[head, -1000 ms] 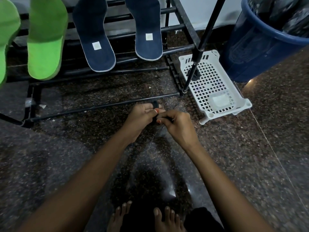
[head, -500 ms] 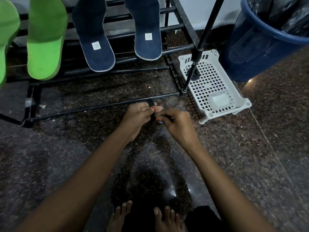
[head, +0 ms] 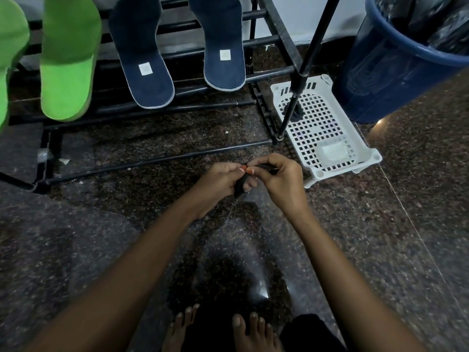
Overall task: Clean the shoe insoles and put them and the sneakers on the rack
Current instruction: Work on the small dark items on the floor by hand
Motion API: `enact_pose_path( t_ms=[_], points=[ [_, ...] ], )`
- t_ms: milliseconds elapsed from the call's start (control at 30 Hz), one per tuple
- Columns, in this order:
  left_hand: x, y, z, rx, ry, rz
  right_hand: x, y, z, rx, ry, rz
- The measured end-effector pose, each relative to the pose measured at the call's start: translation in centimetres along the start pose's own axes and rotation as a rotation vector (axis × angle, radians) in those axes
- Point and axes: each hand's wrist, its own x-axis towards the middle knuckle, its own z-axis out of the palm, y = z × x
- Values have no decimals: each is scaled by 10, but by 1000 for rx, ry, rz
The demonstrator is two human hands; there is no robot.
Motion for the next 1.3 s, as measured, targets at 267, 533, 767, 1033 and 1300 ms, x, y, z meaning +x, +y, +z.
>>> enact_pose_path(
  t_ms=[267,533,767,1033,1300],
  points=[
    [-2,3,4,-188,-30,37,3,-3,-2,278,-13,125],
    [-3,4,2,-275,-28,4,6,5,-4,349,-110,175],
    [-1,8,2,-399,32,-36,3,1,-3,294,-128,157],
    [6,3,7,-174,191,-12,0,2,-1,287,-61,185],
    [3,2,8,-36,187,4,2,2,-1,336,11,227]
  ],
)
